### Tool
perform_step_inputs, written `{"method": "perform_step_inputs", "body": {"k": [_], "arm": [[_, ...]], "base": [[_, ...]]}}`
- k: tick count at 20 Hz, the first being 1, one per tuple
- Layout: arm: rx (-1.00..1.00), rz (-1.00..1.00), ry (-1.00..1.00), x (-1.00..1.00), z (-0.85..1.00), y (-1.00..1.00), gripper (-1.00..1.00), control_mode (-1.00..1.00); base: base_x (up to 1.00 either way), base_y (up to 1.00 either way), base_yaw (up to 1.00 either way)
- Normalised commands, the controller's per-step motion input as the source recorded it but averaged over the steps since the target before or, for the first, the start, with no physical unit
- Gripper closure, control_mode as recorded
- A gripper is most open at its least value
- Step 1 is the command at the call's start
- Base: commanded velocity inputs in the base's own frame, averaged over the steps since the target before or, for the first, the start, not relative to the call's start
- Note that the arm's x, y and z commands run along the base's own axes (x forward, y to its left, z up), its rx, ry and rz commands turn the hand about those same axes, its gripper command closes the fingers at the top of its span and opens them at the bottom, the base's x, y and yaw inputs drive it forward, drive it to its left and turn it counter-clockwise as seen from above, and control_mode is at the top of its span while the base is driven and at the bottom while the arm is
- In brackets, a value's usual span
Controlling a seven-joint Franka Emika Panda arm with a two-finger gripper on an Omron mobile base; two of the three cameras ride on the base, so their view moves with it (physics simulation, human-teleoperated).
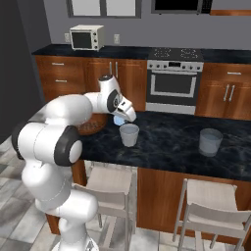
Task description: There are four ice cubes in the ice bowl. Place two ice cubes in each glass of water.
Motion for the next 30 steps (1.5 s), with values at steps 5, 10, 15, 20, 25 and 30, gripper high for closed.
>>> {"method": "perform_step_inputs", "body": {"k": [5,10,15,20,25,30], "arm": [[0.00,0.00,0.03,0.53,-0.06,-0.08,1.00,-1.00],[0.00,0.00,0.05,0.11,-0.20,-0.26,1.00,-1.00],[0.00,0.00,0.03,0.13,-0.21,-0.22,1.00,-1.00],[0.00,0.00,0.03,0.03,-0.33,-0.05,1.00,-1.00],[0.00,-0.01,0.01,0.12,-0.32,0.00,1.00,-1.00],[0.00,-0.04,0.00,0.08,-0.23,0.00,1.00,-1.00]], "base": [[0.00,0.00,0.00],[0.00,0.00,0.00],[0.00,0.00,0.00],[0.00,0.00,0.00],[0.00,0.00,0.00],[0.00,0.00,0.00]]}}
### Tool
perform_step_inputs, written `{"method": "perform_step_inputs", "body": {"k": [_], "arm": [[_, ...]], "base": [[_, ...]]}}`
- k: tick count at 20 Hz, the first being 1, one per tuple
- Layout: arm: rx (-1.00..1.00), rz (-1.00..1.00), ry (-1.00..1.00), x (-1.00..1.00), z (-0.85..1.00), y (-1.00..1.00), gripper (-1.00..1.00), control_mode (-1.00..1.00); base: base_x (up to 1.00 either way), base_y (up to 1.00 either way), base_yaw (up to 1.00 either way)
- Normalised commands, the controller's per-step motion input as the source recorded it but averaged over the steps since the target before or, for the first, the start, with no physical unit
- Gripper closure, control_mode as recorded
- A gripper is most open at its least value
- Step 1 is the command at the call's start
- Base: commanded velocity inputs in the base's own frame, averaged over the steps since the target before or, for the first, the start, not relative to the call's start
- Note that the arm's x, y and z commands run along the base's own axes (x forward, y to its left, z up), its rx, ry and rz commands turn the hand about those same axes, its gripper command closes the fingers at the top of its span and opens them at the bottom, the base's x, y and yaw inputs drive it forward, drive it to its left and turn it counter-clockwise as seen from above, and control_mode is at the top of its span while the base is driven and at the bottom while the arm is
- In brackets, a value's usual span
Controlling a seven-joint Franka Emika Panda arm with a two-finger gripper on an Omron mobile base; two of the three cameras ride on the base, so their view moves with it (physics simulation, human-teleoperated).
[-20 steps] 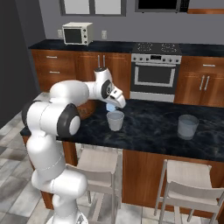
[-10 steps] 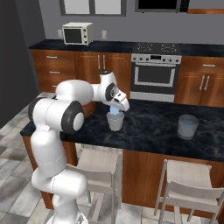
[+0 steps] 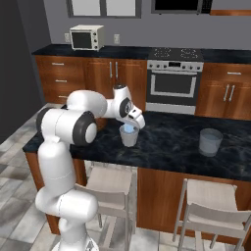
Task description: There are four ice cubes in the ice bowl. Place two ice cubes in each glass of water.
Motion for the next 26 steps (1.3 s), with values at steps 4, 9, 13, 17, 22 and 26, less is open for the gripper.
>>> {"method": "perform_step_inputs", "body": {"k": [4,9,13,17,22,26], "arm": [[0.00,-0.06,0.00,0.08,-0.13,0.00,1.00,-1.00],[0.00,-0.07,0.00,0.15,-0.14,0.05,1.00,-1.00],[0.00,-0.07,0.00,0.15,-0.11,0.02,1.00,-1.00],[0.00,-0.07,0.00,0.13,-0.05,0.00,-1.00,-1.00],[0.00,-0.06,0.00,0.10,-0.06,0.00,-1.00,-1.00],[0.00,-0.06,0.00,0.10,-0.07,0.00,-1.00,-1.00]], "base": [[0.00,0.00,0.00],[0.00,0.00,0.00],[0.00,0.00,0.00],[0.00,0.00,0.00],[0.00,0.00,0.00],[0.00,0.00,0.00]]}}
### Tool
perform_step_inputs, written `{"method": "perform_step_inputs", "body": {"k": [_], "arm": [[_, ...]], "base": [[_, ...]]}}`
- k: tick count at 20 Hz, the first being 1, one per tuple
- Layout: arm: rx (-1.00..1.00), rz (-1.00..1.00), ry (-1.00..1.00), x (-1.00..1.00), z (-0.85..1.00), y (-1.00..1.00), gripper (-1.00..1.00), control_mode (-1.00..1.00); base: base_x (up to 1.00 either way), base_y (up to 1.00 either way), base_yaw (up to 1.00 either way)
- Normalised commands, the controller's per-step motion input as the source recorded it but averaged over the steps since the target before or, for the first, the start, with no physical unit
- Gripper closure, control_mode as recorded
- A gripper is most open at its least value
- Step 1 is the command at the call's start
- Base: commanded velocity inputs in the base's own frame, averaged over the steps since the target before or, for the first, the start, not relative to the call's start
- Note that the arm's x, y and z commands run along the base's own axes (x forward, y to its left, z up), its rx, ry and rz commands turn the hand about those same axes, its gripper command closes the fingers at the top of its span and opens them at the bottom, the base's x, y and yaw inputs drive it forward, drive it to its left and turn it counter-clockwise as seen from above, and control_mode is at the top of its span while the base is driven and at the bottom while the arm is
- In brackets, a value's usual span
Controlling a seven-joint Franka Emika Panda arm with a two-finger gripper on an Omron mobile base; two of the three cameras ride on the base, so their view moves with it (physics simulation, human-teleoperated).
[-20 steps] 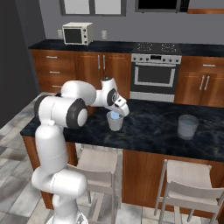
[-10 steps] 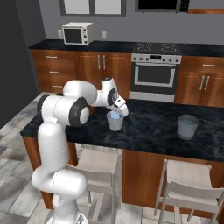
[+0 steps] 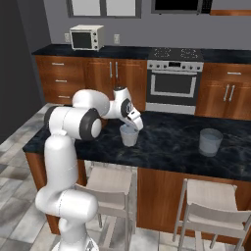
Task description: There are four ice cubes in the ice bowl. Place two ice cubes in each glass of water.
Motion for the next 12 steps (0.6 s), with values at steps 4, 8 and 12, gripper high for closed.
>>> {"method": "perform_step_inputs", "body": {"k": [4,8,12], "arm": [[0.02,-0.05,0.00,0.02,-0.01,0.00,-1.00,-1.00],[0.00,-0.03,0.00,0.00,-0.02,0.03,-1.00,-1.00],[0.01,-0.02,0.00,0.00,-0.02,0.09,1.00,-1.00]], "base": [[0.00,0.00,0.00],[0.00,0.00,0.00],[0.00,0.00,0.00]]}}
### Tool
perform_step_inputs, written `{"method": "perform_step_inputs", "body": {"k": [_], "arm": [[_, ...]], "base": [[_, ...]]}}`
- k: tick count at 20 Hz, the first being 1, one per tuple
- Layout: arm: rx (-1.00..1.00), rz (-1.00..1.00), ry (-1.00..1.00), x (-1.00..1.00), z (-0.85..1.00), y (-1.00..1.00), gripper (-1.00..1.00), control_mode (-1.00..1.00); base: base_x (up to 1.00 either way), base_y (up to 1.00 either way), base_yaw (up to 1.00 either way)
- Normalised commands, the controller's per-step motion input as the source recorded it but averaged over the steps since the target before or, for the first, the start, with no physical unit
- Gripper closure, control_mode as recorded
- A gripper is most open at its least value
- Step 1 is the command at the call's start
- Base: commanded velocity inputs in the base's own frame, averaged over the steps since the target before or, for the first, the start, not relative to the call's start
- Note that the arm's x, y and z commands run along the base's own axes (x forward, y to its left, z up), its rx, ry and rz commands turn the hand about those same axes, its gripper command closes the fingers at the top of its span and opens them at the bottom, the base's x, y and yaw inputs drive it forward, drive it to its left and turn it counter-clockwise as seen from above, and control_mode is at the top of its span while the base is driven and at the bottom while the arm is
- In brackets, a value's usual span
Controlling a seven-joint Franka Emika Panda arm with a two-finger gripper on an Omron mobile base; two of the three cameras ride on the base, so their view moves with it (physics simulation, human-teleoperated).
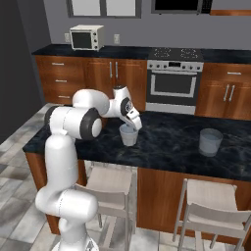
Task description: There are four ice cubes in the ice bowl. Place two ice cubes in each glass of water.
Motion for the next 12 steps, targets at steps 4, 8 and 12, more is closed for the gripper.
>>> {"method": "perform_step_inputs", "body": {"k": [4,8,12], "arm": [[0.09,0.00,-0.07,-0.20,0.31,0.10,1.00,-1.00],[0.12,0.00,-0.11,-0.14,0.56,0.16,1.00,-1.00],[0.07,0.05,-0.06,-0.28,0.56,0.30,1.00,-1.00]], "base": [[0.00,0.00,0.00],[0.00,0.00,0.00],[0.00,0.00,0.00]]}}
